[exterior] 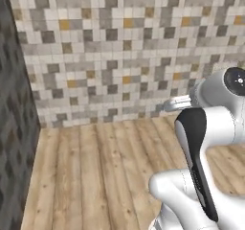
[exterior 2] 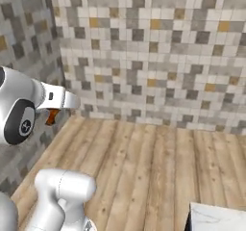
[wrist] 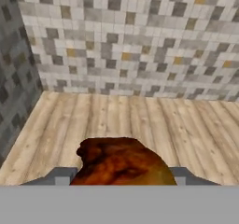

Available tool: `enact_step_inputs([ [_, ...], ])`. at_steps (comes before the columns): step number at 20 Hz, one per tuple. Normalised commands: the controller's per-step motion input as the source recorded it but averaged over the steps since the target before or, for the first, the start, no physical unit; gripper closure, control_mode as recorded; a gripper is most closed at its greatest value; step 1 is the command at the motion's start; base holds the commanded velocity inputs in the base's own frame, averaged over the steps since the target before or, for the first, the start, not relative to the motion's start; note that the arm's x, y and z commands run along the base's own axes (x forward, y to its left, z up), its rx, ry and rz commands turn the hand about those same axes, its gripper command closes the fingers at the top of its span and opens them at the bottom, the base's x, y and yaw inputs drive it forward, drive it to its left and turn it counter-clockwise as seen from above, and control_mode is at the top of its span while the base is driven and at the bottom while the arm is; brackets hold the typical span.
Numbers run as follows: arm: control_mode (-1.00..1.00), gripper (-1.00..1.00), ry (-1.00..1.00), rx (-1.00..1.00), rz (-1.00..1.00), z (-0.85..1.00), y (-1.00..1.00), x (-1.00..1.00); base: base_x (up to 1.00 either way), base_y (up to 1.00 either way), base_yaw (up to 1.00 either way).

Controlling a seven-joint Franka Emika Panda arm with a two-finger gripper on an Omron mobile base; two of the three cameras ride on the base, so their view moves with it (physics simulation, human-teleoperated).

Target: Gather the eggplant and lime from the fridge and place them on a tray on the dining counter. Then gather the chicken drumsticks from the fridge and place them on the other tray.

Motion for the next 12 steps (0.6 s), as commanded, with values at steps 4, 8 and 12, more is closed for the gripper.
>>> enact_step_inputs([
  [4, 1.0, 1.0, 0.0, 0.0, 0.0, 0.0, 0.0, 0.0, 0.39, 0.47, -0.7],
  [8, 1.0, 1.0, 0.0, 0.0, 0.0, 0.0, 0.0, 0.0, 0.32, 0.55, -0.76],
  [12, 1.0, 1.0, 0.0, 0.0, 0.0, 0.0, 0.0, 0.0, 0.48, 0.64, -0.72],
])
